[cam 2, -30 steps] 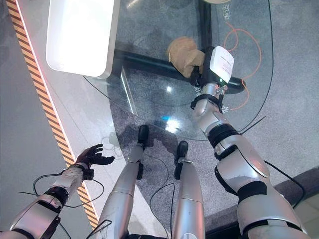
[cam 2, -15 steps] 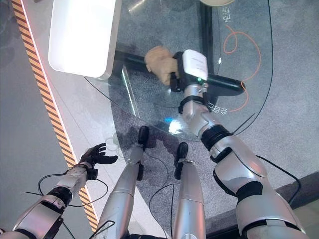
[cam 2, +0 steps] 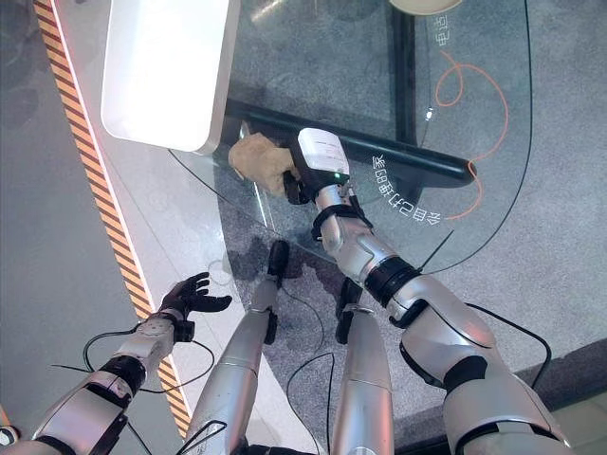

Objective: Wipe the table with a cloth and put it in the basket.

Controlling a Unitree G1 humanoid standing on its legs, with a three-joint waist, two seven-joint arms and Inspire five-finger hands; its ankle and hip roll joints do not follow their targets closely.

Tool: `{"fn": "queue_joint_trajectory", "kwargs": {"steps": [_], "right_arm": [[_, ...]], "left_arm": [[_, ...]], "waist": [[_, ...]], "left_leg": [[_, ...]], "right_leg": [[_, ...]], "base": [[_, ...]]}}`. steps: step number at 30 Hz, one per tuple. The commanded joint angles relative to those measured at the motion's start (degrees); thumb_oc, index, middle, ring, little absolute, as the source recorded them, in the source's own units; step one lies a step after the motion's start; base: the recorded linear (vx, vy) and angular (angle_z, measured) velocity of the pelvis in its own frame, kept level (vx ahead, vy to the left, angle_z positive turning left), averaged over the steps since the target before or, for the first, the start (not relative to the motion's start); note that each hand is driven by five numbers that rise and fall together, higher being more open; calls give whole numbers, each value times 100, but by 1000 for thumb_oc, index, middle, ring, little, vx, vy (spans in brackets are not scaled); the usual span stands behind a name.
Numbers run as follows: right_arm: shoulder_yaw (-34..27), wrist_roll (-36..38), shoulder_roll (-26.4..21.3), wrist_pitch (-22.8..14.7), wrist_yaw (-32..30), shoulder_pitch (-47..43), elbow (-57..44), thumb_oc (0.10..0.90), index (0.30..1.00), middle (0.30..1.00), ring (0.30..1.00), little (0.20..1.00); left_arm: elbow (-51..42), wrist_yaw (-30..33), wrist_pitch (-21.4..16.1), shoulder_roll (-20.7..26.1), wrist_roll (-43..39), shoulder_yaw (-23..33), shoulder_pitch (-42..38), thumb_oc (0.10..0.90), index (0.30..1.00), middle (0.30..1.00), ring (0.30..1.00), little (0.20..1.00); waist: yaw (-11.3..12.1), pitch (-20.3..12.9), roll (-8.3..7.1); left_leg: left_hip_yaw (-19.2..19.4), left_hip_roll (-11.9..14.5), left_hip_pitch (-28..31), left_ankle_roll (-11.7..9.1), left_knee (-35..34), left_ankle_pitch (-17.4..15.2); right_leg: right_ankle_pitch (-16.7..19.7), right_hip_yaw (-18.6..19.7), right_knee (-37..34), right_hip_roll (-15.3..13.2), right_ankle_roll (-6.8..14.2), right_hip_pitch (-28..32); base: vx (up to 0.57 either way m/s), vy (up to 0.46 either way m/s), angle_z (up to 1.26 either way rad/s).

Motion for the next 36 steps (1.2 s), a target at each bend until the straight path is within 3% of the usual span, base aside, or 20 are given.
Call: {"fn": "queue_joint_trajectory", "kwargs": {"steps": [1,11,19,33,36], "right_arm": [[-349,20,118,-388,-652,-351,-663,100,300,300,300,200],[-987,389,-35,-489,-1467,-157,-805,100,300,300,300,200],[-1609,444,-152,-508,-1862,235,-1627,100,300,300,300,200],[-2229,151,-112,-706,-2118,886,-2953,100,300,300,300,200],[-2310,103,-117,-788,-2127,997,-3195,100,300,300,300,200]], "left_arm": [[268,282,-234,-73,-263,216,180,800,900,900,900,900],[313,498,-645,-83,-1032,824,331,800,900,900,900,900],[-23,867,-1211,-75,-2268,1718,472,800,900,900,900,900],[-875,1333,-2489,-4,-3795,2792,378,800,900,900,900,900],[-1210,1305,-2947,60,-3992,2952,323,800,900,900,900,900]], "waist": [[-96,-108,-22],[-103,-108,-68],[-123,-108,-132],[-217,-108,-264],[-246,-108,-276]], "left_leg": [[490,-601,209,571,922,-1079],[502,-565,197,599,1009,-1115],[467,-550,120,631,1080,-1161],[420,-548,41,661,1175,-1228],[428,-546,40,659,1193,-1250]], "right_leg": [[871,20,-1593,323,174,435],[820,24,-1470,324,173,410],[725,57,-1327,366,171,306],[631,139,-1256,448,133,251],[608,175,-1240,471,123,251]], "base": [[0,0,0],[15,1,-2],[3,1,0],[0,0,0],[0,0,0]]}}
